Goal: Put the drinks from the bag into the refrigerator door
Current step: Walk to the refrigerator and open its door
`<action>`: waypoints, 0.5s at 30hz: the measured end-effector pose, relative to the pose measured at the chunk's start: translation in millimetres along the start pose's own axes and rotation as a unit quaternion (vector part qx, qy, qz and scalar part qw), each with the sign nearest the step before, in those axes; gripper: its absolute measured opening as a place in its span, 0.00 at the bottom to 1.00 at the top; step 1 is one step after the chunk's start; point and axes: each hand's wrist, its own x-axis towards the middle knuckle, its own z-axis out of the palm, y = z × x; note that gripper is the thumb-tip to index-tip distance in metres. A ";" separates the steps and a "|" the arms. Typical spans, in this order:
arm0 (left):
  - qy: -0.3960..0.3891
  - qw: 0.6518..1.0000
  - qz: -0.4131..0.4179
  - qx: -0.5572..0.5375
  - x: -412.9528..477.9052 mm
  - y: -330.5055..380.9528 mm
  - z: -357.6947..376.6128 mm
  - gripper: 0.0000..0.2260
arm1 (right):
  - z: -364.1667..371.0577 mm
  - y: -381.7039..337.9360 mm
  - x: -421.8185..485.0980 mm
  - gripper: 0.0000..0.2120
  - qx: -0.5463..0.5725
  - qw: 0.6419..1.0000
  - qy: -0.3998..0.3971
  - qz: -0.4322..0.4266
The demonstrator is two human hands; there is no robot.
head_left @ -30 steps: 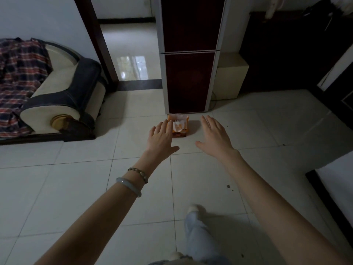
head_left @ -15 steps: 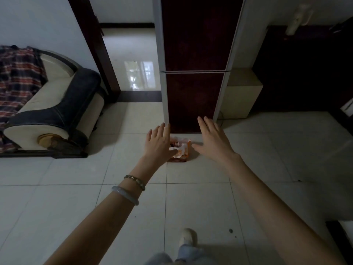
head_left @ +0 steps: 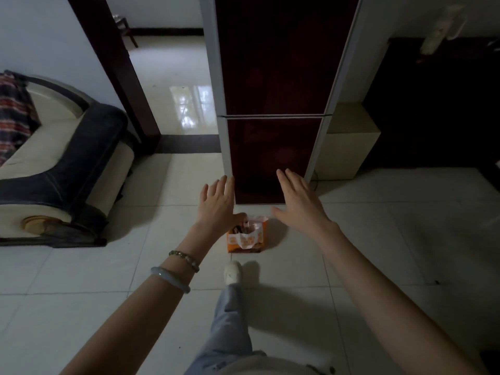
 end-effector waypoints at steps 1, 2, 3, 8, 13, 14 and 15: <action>0.001 1.000 0.001 -0.001 18.3 -4.4 3.0 0.43 | 2.3 3.2 17.4 0.40 0.001 1.000 -0.003 0.001; 0.001 1.000 0.000 -0.003 37.3 -9.5 5.8 0.43 | 4.5 6.4 36.0 0.40 0.002 1.000 -0.007 0.002; -0.002 1.000 0.000 -0.005 56.8 -15.4 8.4 0.43 | 6.4 9.2 55.8 0.40 0.002 1.000 -0.010 0.005; -0.015 1.000 0.012 -0.007 159.1 -47.2 8.7 0.44 | 4.1 21.8 161.1 0.40 -0.003 1.000 0.001 0.022; 0.007 1.000 0.029 0.005 257.7 -71.1 -10.2 0.44 | -7.5 29.7 253.0 0.40 -0.003 0.999 0.030 0.018; 0.012 0.999 0.034 0.009 273.8 -74.0 -13.2 0.44 | -9.2 31.1 267.7 0.40 -0.003 0.999 0.034 0.017; 0.019 0.999 0.039 0.011 287.9 -76.6 -15.3 0.44 | -10.5 32.3 280.6 0.40 -0.005 0.999 0.040 0.016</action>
